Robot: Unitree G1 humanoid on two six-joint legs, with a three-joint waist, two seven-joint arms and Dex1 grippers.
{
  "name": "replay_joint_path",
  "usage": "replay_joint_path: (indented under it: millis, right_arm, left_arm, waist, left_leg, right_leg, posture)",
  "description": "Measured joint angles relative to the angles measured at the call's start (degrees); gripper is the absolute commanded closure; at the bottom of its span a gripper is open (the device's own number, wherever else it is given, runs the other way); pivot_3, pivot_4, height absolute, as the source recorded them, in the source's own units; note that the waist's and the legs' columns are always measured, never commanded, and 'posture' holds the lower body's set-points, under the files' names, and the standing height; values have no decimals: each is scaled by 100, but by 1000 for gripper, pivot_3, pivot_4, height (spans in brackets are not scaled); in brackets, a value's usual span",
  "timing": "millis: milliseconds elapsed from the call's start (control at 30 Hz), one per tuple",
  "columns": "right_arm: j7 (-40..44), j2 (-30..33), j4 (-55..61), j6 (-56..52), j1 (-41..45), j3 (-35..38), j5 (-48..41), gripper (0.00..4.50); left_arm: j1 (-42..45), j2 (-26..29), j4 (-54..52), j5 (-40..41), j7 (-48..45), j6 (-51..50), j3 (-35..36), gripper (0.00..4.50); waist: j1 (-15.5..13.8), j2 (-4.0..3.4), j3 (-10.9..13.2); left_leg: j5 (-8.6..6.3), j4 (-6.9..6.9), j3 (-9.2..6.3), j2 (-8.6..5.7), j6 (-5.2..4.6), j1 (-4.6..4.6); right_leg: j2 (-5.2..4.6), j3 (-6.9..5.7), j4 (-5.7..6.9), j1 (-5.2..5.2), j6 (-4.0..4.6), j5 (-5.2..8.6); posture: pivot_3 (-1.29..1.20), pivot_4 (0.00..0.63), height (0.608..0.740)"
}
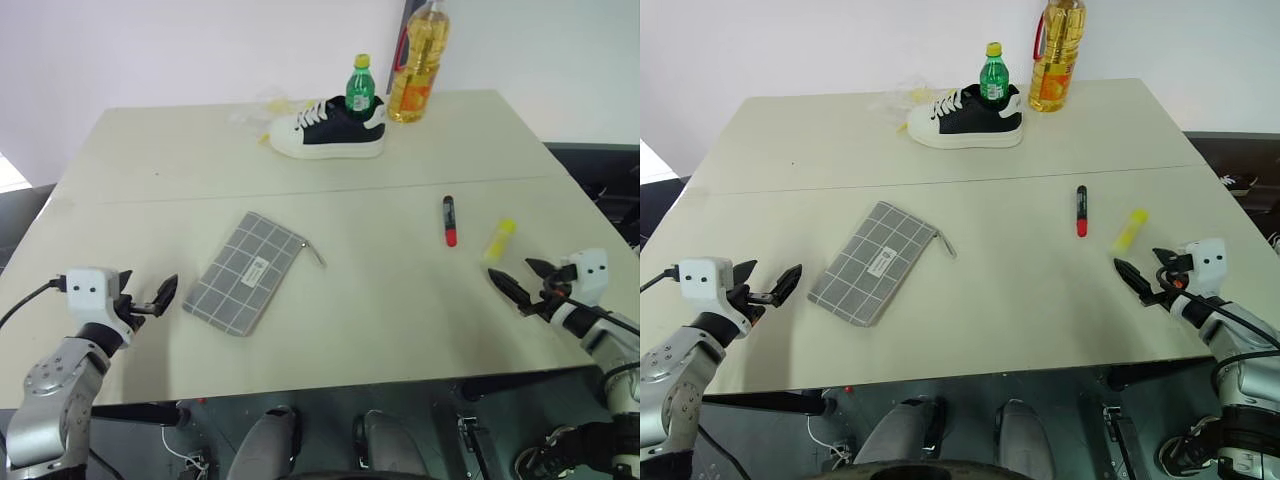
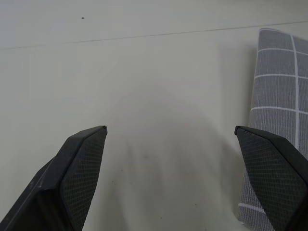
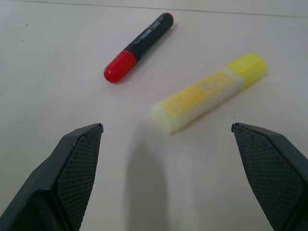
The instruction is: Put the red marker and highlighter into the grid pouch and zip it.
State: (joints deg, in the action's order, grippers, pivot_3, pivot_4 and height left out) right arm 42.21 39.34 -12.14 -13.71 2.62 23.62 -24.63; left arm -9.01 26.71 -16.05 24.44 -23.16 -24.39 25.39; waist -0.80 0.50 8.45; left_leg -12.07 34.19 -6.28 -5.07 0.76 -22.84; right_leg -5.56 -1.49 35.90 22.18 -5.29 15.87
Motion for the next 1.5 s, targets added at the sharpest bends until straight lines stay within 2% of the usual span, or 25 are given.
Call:
replay_joint_path:
  millis: [400,633,733,900,933,1000,1167,1233,1500]
  right_arm:
    - [168,0,-335,239,90,-5,17,52]
    - [264,-2,-570,330,728,-78,68,52]
    - [321,-69,-252,167,823,-217,4,52]
    - [333,-635,970,-471,1363,-1066,-261,52]
    - [313,-758,1147,-599,1482,-1273,-270,431]
    - [286,-913,1319,-768,1629,-1589,-251,862]
    - [105,-1464,1310,-971,2255,-2595,214,3605]
    - [-21,-1815,1054,-1029,2620,-2969,455,4456]
    - [-325,-2867,211,-920,3025,-3933,1228,4456]
  left_arm:
    - [47,-84,-23,112,22,1,2,0]
    - [-189,-328,-332,122,107,94,11,0]
    - [-298,-332,-406,94,63,175,1,0]
    - [-418,-196,-664,-62,-212,449,-307,0]
    - [-514,-114,-681,-148,-283,548,-331,0]
    - [-645,-58,-685,-223,-371,643,-356,0]
    - [-1065,57,-792,-290,-638,797,-398,0]
    - [-1306,192,-947,-469,-780,967,-452,0]
    - [-2057,471,-1184,-1233,-1052,1510,-703,0]
  waist:
    - [1,0,0]
    - [5,-2,0]
    - [-5,-1,0]
    - [15,-2,0]
    - [12,-2,0]
    - [9,-2,0]
    - [15,-2,0]
    - [39,1,-1]
    - [5,-5,0]
  left_leg:
    - [0,0,0,0,0,0]
    - [0,-1,2,1,0,0]
    - [0,0,2,0,0,-1]
    - [0,-2,1,5,0,-2]
    - [0,-4,1,5,0,-2]
    - [-2,-7,0,4,-2,-6]
    - [-2,-5,-4,3,-2,-20]
    - [-2,-6,-4,5,-2,-19]
    - [-3,-14,-9,0,-3,-20]
  right_leg:
    - [0,0,0,0,0,0]
    - [1,1,0,1,0,0]
    - [0,0,-1,1,0,0]
    - [3,1,-1,6,7,4]
    - [3,1,-4,6,9,4]
    - [2,1,-11,9,9,4]
    - [3,-1,-23,18,11,3]
    - [5,-1,-23,22,13,2]
    - [4,-3,-33,41,12,1]
  posture:
    - [0,150,738]
    - [0,150,738]
    - [0,150,738]
    - [0,150,738]
    - [0,150,738]
    - [0,150,738]
    - [0,150,738]
    - [0,150,738]
    - [0,150,738]
